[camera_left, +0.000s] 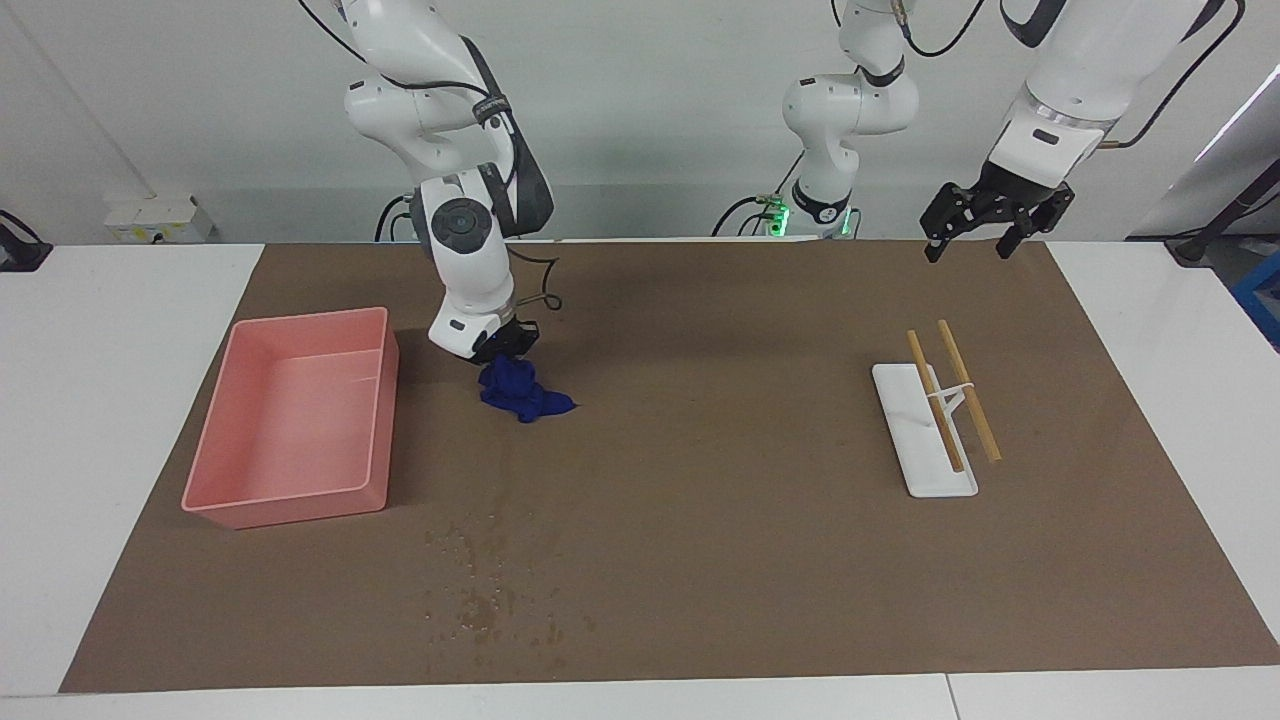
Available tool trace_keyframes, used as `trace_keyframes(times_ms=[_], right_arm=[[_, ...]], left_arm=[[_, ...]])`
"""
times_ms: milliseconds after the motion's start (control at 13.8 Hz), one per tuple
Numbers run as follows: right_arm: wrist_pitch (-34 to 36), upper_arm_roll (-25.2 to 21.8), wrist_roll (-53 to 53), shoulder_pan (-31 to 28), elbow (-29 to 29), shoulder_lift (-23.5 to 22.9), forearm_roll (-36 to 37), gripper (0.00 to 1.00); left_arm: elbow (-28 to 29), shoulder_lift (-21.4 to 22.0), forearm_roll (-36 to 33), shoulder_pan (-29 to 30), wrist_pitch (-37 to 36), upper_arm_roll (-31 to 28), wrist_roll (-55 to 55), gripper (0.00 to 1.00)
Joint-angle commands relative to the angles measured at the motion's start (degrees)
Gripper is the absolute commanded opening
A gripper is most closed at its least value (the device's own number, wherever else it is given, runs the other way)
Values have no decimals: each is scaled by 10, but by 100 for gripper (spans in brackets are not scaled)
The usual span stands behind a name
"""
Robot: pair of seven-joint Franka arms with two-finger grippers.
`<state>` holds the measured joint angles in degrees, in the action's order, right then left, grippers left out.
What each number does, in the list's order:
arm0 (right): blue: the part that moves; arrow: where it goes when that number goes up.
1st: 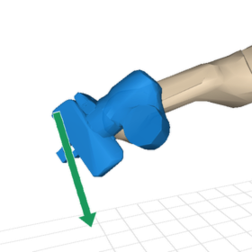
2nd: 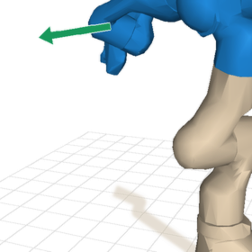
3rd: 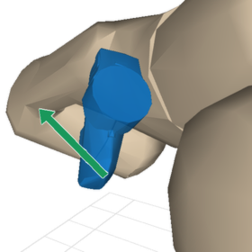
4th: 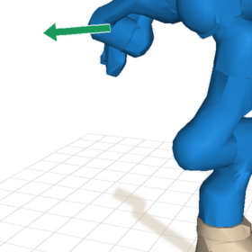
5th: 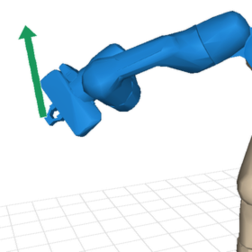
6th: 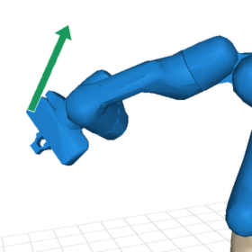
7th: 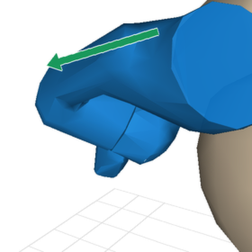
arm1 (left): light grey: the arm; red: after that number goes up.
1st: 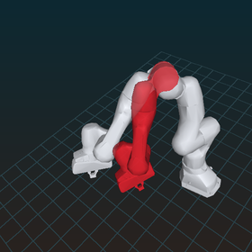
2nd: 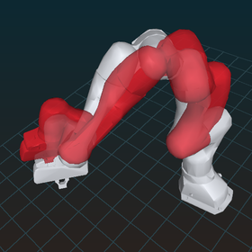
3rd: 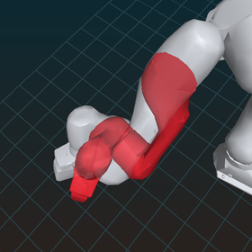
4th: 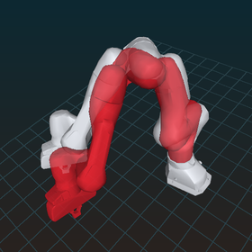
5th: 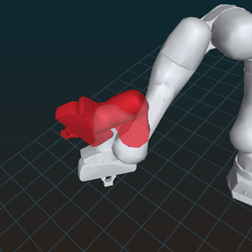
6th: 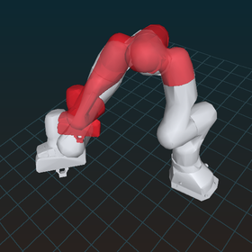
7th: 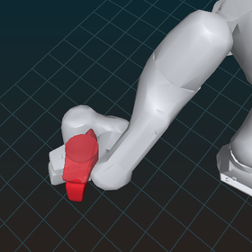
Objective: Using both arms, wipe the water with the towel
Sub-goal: 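Wipe the towel along the wet streak away from the robot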
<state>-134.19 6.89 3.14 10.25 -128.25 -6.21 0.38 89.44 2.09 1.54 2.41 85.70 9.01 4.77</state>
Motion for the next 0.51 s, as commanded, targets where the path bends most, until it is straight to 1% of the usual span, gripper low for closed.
trace_keyframes(times_ms=[0, 72, 217, 290, 435], right_arm=[[-76, 7, -20, -23, 11, -46, 14, 0], [-104, 7, -21, -26, 16, -62, 14, 0], [-124, 7, -21, -28, 53, -103, 14, 0], [-129, 7, -20, -30, 80, -126, 14, 0], [-130, 7, -20, -29, 154, -181, 14, 0]], left_arm=[[-14, -7, -11, 21, -14, 25, -21, 100], [-14, -9, -11, 8, -14, 15, -22, 100], [-15, -10, -12, -30, -16, -35, -23, 100], [-14, -6, -10, -36, -16, -40, -24, 100], [-9, -2, -11, -35, -14, -40, -55, 100]])
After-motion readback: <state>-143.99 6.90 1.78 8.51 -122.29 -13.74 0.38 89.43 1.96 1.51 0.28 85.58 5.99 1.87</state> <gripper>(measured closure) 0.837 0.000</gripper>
